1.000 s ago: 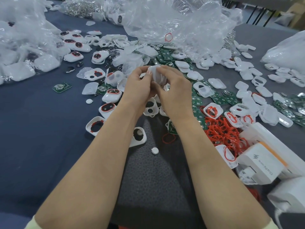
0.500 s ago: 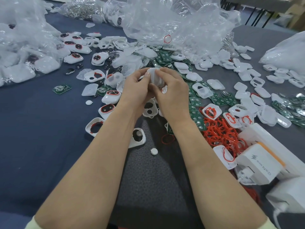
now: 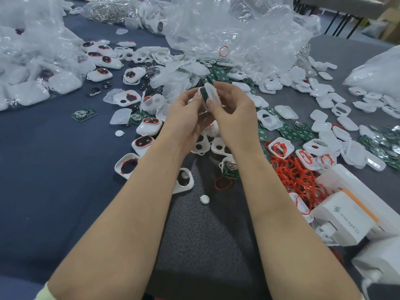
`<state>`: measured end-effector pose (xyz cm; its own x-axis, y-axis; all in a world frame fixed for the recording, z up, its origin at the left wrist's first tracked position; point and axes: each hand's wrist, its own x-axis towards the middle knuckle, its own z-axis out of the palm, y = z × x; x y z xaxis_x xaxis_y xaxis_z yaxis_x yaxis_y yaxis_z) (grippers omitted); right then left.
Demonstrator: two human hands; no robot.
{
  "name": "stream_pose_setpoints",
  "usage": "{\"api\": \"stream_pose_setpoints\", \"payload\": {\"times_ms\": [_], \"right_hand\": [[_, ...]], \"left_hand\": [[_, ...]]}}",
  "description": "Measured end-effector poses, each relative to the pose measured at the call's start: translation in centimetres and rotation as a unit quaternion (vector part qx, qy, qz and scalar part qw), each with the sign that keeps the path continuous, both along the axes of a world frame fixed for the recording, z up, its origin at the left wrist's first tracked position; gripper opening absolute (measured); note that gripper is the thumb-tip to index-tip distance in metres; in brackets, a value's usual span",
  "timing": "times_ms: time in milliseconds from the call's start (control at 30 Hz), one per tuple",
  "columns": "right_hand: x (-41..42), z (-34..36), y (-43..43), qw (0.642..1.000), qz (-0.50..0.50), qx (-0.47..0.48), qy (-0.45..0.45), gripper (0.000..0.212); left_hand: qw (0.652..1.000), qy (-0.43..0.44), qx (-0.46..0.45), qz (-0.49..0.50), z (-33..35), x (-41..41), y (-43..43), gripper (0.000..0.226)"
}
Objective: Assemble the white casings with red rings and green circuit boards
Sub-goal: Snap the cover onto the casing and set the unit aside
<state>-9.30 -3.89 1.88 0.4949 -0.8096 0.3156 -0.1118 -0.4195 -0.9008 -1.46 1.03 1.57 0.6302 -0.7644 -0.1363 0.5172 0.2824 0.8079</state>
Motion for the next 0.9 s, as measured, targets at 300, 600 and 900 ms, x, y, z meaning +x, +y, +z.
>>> {"api": "stream_pose_setpoints", "payload": {"times_ms": [300,600,900], "right_hand": [[0.0,0.3,-0.4,0.994,-0.007,0.077,-0.077,0.015],[-0.1,0.1,-0.5,0.998,-0.05,0.022,-0.037,0.01],[-0.9,0.0,-1.8,0.973,-0.119,0.161,-0.117,0.021]], "left_hand": [[1.0,0.022,0.001,-0.008,-0.1,0.2,-0.2,0.013],[1.0,-0.02,0.023,0.003,-0.4,0.1,-0.3,0.006],[0.999,-0.025,0.041,0.023,-0.5,0.2,-0.2,0.014]]}}
